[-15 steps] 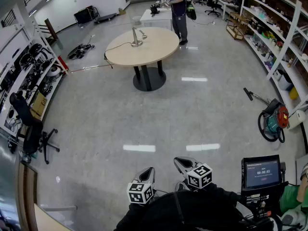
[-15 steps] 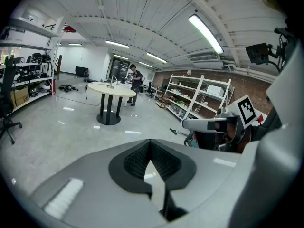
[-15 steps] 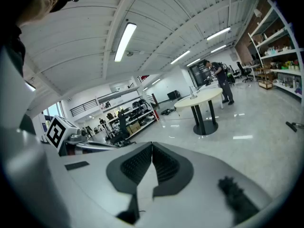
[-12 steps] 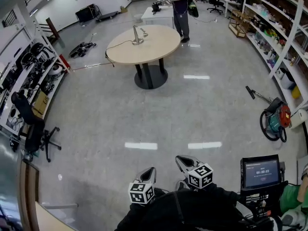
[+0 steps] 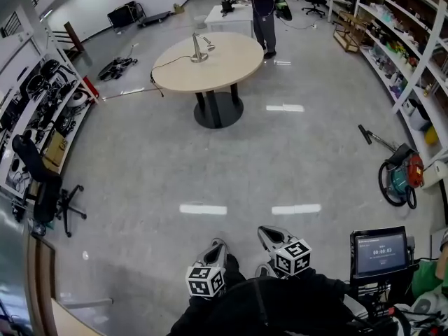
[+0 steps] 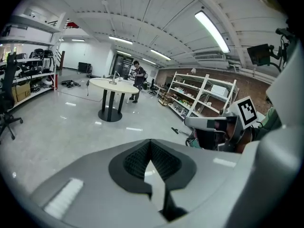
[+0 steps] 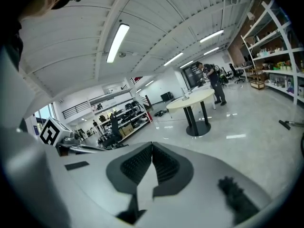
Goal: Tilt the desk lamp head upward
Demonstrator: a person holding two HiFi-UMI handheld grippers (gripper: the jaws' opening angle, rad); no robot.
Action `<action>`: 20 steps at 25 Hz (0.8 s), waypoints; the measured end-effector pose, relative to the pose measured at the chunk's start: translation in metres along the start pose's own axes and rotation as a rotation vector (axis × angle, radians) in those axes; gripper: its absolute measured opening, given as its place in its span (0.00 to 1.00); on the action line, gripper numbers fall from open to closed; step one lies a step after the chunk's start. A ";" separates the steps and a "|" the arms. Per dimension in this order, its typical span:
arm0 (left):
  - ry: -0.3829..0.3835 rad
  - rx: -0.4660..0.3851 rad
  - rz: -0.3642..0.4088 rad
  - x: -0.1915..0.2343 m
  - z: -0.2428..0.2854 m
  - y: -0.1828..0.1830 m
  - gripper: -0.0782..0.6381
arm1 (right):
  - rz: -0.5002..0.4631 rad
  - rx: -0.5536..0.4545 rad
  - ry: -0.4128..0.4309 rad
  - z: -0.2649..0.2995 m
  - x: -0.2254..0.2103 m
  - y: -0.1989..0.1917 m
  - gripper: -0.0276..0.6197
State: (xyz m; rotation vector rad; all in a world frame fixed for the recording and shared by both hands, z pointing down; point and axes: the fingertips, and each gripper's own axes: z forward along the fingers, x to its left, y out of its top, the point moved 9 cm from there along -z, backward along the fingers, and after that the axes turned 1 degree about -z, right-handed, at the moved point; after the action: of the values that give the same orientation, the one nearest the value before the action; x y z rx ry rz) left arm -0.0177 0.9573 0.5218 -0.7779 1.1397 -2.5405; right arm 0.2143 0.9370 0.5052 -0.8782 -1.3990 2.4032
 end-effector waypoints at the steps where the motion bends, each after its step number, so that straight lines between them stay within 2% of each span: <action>1: -0.010 0.001 -0.002 0.006 0.013 0.006 0.12 | 0.000 0.002 -0.011 0.009 -0.010 0.005 0.05; 7: -0.079 -0.008 0.018 0.066 0.063 0.058 0.12 | 0.032 0.010 -0.088 0.078 -0.034 0.036 0.05; 14: -0.129 -0.027 0.009 0.150 0.098 0.127 0.12 | 0.032 0.034 -0.121 0.174 -0.033 0.084 0.05; 20: -0.159 -0.011 -0.026 0.216 0.120 0.156 0.12 | 0.024 0.060 -0.140 0.241 -0.028 0.108 0.05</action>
State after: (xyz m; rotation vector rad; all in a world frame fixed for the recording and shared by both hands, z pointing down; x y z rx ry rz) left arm -0.1270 0.6880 0.5503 -0.9840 1.0996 -2.4440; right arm 0.1036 0.6958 0.5128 -0.7297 -1.3628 2.5542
